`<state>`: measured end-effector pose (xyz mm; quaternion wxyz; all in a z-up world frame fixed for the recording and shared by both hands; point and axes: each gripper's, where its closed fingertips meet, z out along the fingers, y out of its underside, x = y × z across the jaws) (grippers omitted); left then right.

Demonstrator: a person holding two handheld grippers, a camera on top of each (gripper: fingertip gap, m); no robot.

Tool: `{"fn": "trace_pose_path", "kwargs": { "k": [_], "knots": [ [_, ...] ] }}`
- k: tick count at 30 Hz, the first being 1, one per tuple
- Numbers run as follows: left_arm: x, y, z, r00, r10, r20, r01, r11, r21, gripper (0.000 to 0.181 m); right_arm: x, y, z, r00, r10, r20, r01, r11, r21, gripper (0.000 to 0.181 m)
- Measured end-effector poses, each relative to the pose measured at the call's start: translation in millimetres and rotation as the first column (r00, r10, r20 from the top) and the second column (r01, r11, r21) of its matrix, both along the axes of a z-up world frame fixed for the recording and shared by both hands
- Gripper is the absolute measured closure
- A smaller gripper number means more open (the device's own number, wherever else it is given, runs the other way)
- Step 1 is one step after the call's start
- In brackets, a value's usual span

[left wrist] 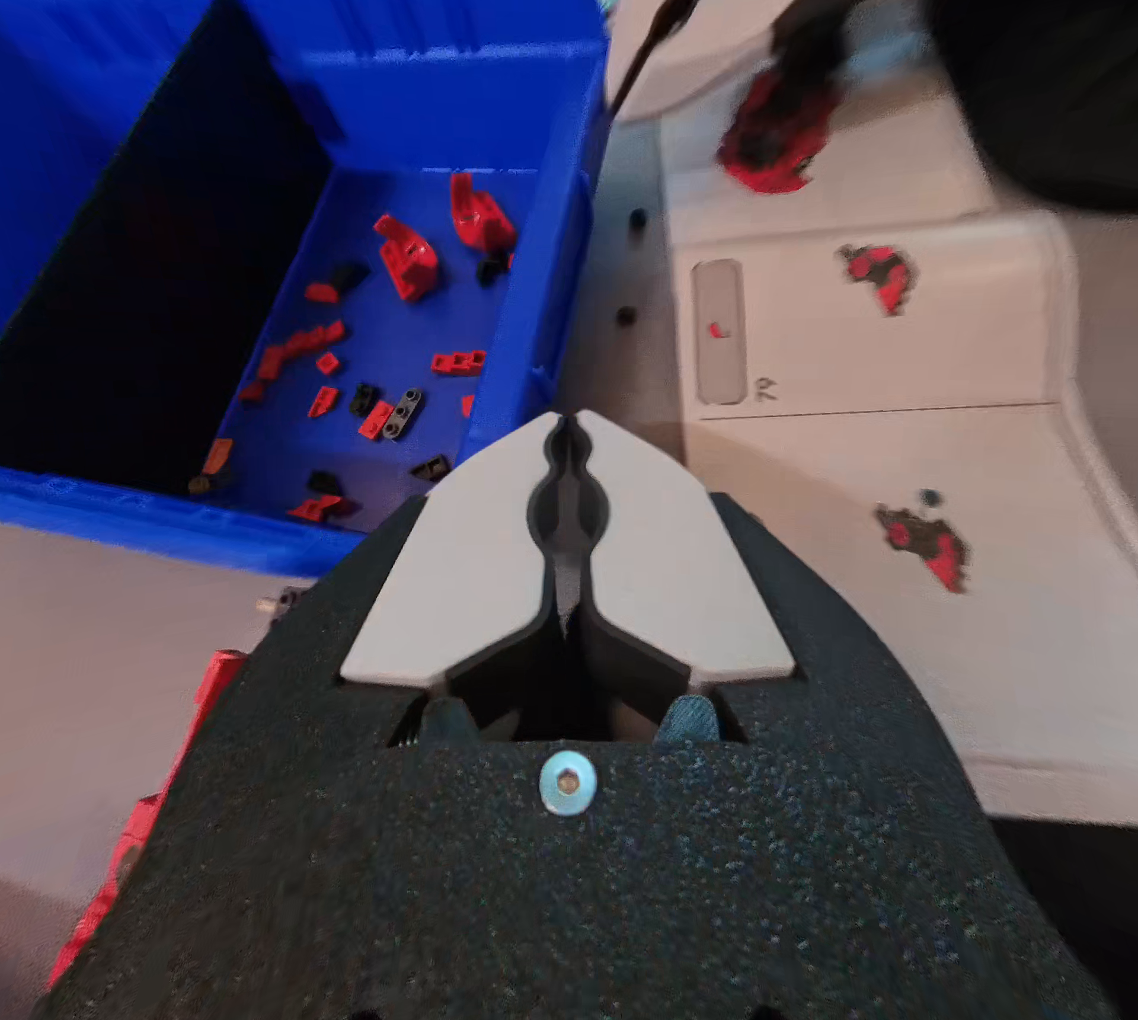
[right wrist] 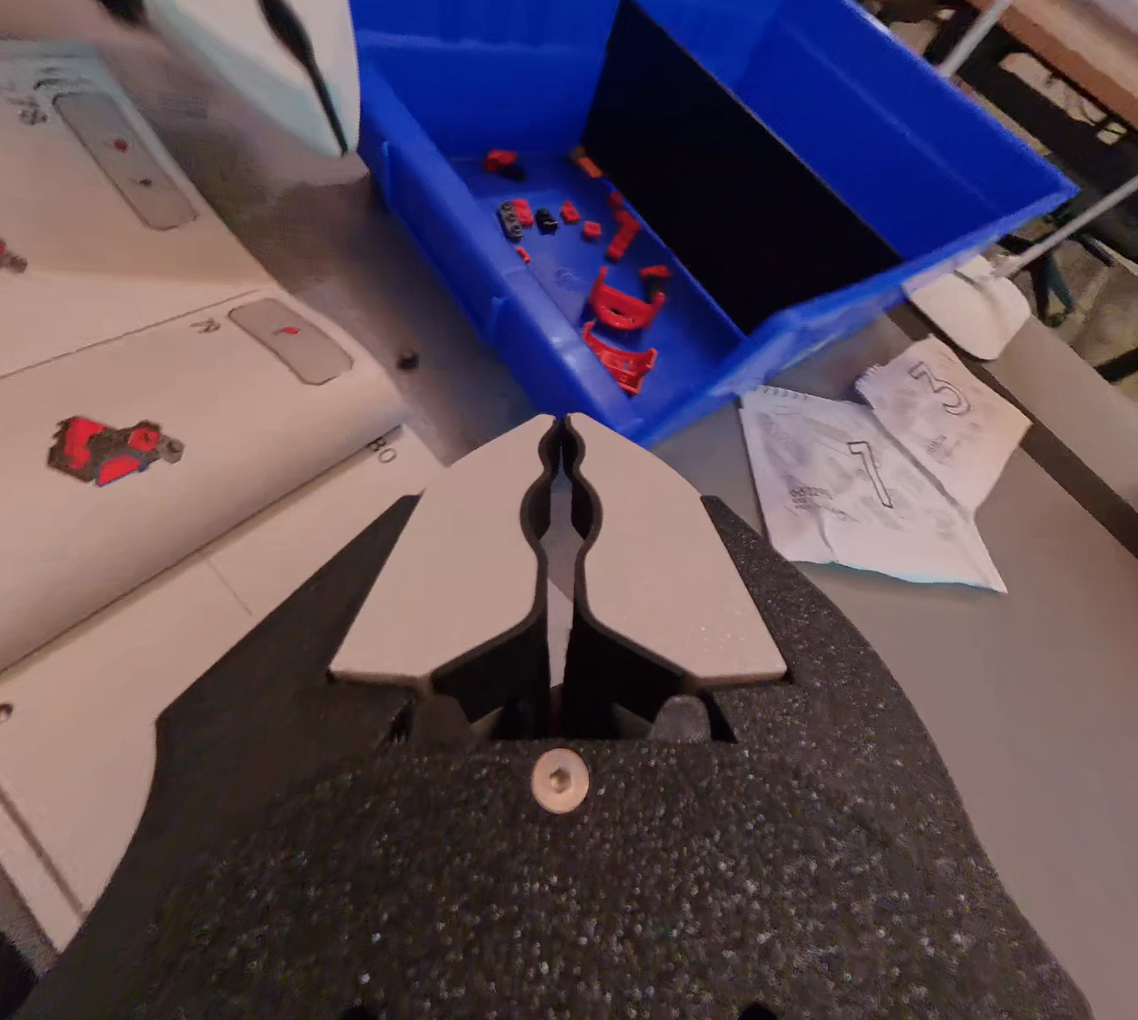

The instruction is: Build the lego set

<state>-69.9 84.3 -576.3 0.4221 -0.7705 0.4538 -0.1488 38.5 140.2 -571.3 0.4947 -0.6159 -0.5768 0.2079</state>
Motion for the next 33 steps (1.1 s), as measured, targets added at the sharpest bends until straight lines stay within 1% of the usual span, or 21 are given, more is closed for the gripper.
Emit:
{"fn": "trace_pose_path", "kwargs": {
  "k": [2, 5, 6, 7, 9, 10, 12, 14, 16, 18, 20, 22, 23, 24, 25, 26, 27, 29, 30, 31, 33],
  "knots": [
    [0.2, 16.1, -2.0, 0.995, 0.096, -0.013, -0.095, 0.994, 0.051, 0.178, 4.4, 6.5, 4.9, 0.998, -0.041, -0.038, 0.040, 0.999, -0.029, 0.181],
    [5.5, 21.7, -11.6, 0.992, 0.084, -0.095, -0.075, 0.993, 0.092, 0.175, 12.7, 18.2, 13.6, 0.988, -0.118, -0.100, 0.112, 0.992, -0.059, 0.181],
    [9.9, 22.0, -12.2, 0.993, 0.075, -0.093, -0.065, 0.992, 0.107, 0.174, 14.9, 20.4, 16.0, 0.984, -0.129, -0.119, 0.121, 0.990, -0.072, 0.181],
    [14.9, 22.8, -11.8, 0.994, 0.075, -0.077, -0.065, 0.991, 0.120, 0.171, 14.6, 17.7, 19.4, 0.984, -0.107, -0.140, 0.096, 0.992, -0.086, 0.181],
    [22.4, 26.3, -9.7, 0.993, 0.102, -0.060, -0.093, 0.985, 0.145, 0.170, 7.3, -1.4, 31.5, 0.978, 0.025, -0.206, -0.042, 0.996, -0.078, 0.181],
    [25.7, 29.0, -8.2, 0.991, 0.124, -0.051, -0.115, 0.981, 0.159, 0.167, 4.0, -10.6, 32.7, 0.974, 0.078, -0.211, -0.095, 0.993, -0.075, 0.181],
    [32.0, 34.2, -5.1, 0.985, 0.173, -0.016, -0.168, 0.970, 0.174, 0.171, 0.3, -20.8, 14.8, 0.986, 0.120, -0.114, -0.135, 0.981, -0.139, 0.181],
    [38.9, 37.6, -2.7, 0.979, 0.204, 0.030, -0.206, 0.962, 0.181, 0.172, -0.2, -21.2, -4.4, 0.993, 0.118, 0.002, -0.115, 0.974, -0.195, 0.180],
    [44.7, 36.3, -4.8, 0.981, 0.188, 0.039, -0.192, 0.967, 0.168, 0.172, -4.8, -17.8, -11.5, 0.994, 0.104, 0.043, -0.092, 0.972, -0.215, 0.181],
    [48.6, 30.7, -8.2, 0.988, 0.151, 0.036, -0.154, 0.982, 0.113, 0.172, -10.5, -16.4, -16.1, 0.987, 0.115, 0.108, -0.086, 0.967, -0.239, 0.181],
    [48.5, 26.6, -6.1, 0.990, 0.131, 0.052, -0.135, 0.988, 0.076, 0.172, -5.8, 7.5, -14.1, 0.984, 0.005, 0.181, 0.025, 0.986, -0.163, 0.181],
    [49.9, 13.9, -9.6, 0.998, 0.050, 0.039, -0.050, 0.999, 0.009, 0.171, -3.1, 21.3, -6.4, 0.989, -0.059, 0.137, 0.080, 0.985, -0.154, 0.181],
    [48.9, 5.6, -15.0, 1.000, 0.013, 0.022, -0.012, 0.999, -0.045, 0.170, -6.8, 13.9, -4.9, 0.995, -0.002, 0.098, 0.021, 0.980, -0.195, 0.181],
    [45.5, 0.6, -20.9, 1.000, 0.006, -0.006, -0.006, 0.996, -0.089, 0.169, -11.1, -2.4, -7.0, 0.992, 0.101, 0.070, -0.080, 0.962, -0.262, 0.181],
    [41.5, -2.2, -26.6, 0.999, 0.005, -0.042, -0.010, 0.993, -0.118, 0.170, -10.2, -16.2, -14.5, 0.979, 0.179, 0.094, -0.138, 0.931, -0.337, 0.181],
    [38.3, -4.5, -32.2, 0.997, -0.002, -0.081, -0.010, 0.990, -0.143, 0.173, -5.2, -20.7, -23.6, 0.968, 0.198, 0.155, -0.125, 0.914, -0.386, 0.176],
    [37.2, -6.5, -36.5, 0.994, -0.011, -0.112, -0.007, 0.987, -0.160, 0.174, 1.2, -20.3, -29.6, 0.957, 0.194, 0.216, -0.096, 0.914, -0.395, 0.169],
    [43.0, -11.0, -36.2, 0.993, -0.046, -0.106, 0.027, 0.985, -0.168, 0.178, 13.5, -15.9, -40.9, 0.931, 0.177, 0.319, -0.052, 0.930, -0.364, 0.165],
    [43.8, -11.4, -36.2, 0.992, -0.052, -0.112, 0.033, 0.986, -0.160, 0.180, 12.5, -15.7, -39.2, 0.939, 0.169, 0.300, -0.050, 0.929, -0.367, 0.170],
    [44.2, -12.1, -36.4, 0.992, -0.057, -0.113, 0.039, 0.987, -0.157, 0.181, 14.0, -20.1, -41.6, 0.932, 0.184, 0.311, -0.050, 0.918, -0.394, 0.180],
    [46.0, -15.3, -36.5, 0.993, -0.068, -0.094, 0.050, 0.983, -0.178, 0.181, 15.7, -26.5, -42.6, 0.926, 0.192, 0.326, -0.040, 0.906, -0.421, 0.181]
  ]
}}
